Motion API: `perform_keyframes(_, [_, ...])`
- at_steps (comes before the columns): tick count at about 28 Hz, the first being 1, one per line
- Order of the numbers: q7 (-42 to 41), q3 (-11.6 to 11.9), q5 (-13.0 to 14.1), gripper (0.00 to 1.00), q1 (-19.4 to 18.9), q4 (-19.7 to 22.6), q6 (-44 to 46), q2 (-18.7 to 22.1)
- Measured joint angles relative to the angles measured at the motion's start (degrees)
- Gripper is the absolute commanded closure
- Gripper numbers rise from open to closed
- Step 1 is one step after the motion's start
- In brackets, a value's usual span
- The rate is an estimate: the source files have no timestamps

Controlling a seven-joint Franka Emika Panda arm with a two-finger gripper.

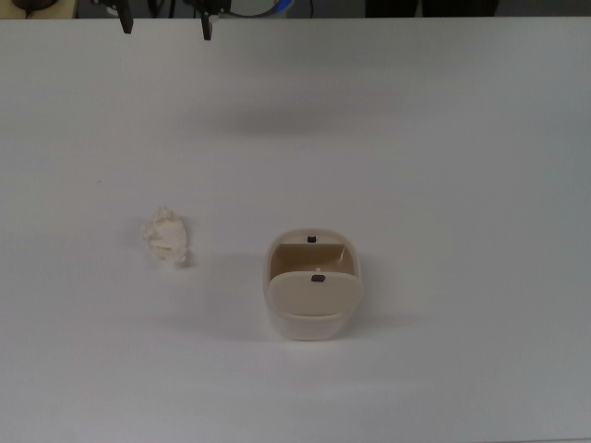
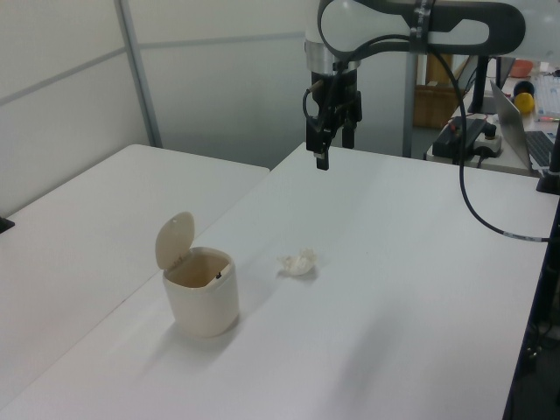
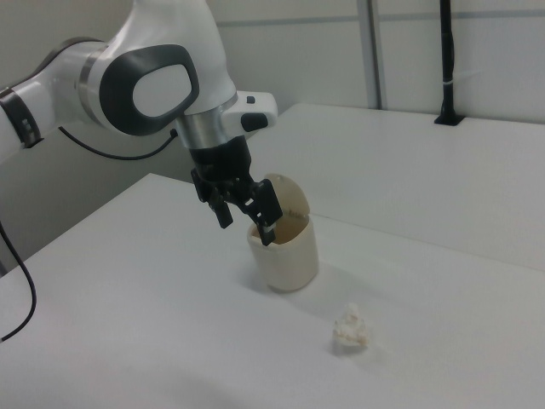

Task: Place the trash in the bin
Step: 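Lower the open gripper down onto the crumpled white tissue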

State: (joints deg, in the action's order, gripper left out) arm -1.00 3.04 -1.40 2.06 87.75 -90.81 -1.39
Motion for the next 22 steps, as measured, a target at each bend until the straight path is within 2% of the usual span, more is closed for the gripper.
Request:
perform_keyframes(4, [0.0, 0.0, 0.0, 0.0, 0.01, 0.07, 0.0, -0.33])
perform_keyframes(8, [0.0, 0.06, 0.0, 0.0, 0.08, 0.13, -0.89, -2.3])
perform_keyframes(16, [-0.07, 0.16, -0.12, 0.0, 1.3, 0.35, -4.79, -7.35])
perform_keyframes(22, [-1.38, 0.16, -0.53, 0.0, 3.07, 1.95, -11.25, -12.51])
